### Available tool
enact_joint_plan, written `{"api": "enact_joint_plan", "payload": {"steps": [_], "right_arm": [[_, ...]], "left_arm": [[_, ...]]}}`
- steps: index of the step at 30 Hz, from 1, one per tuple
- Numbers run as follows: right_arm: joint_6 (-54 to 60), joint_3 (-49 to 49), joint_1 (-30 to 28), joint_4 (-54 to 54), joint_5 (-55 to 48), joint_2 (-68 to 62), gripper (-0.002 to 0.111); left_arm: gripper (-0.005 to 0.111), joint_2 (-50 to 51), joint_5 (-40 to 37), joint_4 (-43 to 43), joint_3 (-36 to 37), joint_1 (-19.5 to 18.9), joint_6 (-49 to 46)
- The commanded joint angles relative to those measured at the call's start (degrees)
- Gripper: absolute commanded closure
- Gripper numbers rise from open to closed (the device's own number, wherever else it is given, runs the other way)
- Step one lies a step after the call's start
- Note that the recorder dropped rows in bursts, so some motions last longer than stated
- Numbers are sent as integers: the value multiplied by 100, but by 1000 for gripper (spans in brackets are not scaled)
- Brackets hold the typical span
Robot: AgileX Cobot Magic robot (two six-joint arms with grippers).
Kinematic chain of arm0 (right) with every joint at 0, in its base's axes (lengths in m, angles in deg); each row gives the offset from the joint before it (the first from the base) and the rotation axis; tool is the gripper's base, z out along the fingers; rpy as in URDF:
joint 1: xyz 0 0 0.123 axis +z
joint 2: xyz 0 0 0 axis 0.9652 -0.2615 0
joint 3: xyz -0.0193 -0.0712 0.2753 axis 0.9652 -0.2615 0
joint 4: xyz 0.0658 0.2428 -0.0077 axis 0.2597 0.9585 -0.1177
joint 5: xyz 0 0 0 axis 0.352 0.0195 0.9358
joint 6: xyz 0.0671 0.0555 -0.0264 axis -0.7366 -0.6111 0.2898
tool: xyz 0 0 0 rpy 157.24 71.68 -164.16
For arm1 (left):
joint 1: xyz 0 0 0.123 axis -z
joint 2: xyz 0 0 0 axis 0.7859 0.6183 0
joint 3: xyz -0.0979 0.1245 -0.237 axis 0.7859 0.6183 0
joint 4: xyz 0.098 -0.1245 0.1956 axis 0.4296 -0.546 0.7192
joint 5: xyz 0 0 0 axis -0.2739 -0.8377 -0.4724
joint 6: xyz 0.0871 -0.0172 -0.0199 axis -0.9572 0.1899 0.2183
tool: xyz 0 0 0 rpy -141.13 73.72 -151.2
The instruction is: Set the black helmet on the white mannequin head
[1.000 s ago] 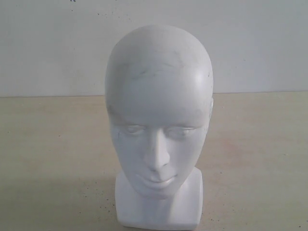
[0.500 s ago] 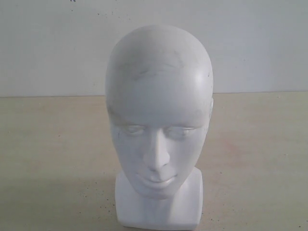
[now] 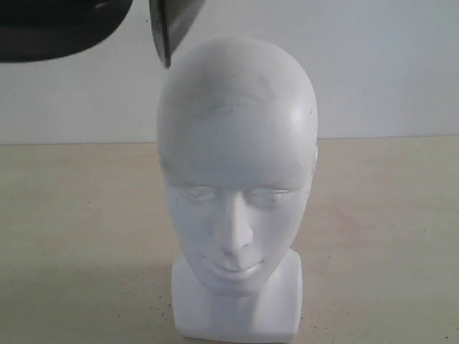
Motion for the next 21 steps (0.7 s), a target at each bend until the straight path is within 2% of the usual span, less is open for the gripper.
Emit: {"api": "enact_joint_plan", "payload": {"steps": [1, 7, 10, 14, 17, 21], "right_arm": [[-19, 699, -5, -131, -450, -194, 108], [-19, 1719, 4, -104, -1011, -992, 108], [23, 2325, 199, -51, -1350, -1402, 108], [639, 3158, 916, 305, -1674, -1995, 108], [1598, 3907, 1671, 831, -2281, -2509, 108], [2357, 4862, 2733, 925, -2837, -3238, 108]], "left_arm": [[102, 145, 555, 186, -455, 13, 256], [102, 452, 555, 298, -674, 13, 412], [102, 573, 555, 298, -673, 13, 412], [102, 797, 555, 298, -673, 13, 412], [102, 1010, 555, 313, -704, 25, 412], [102, 1310, 555, 415, -951, 256, 412]]}}
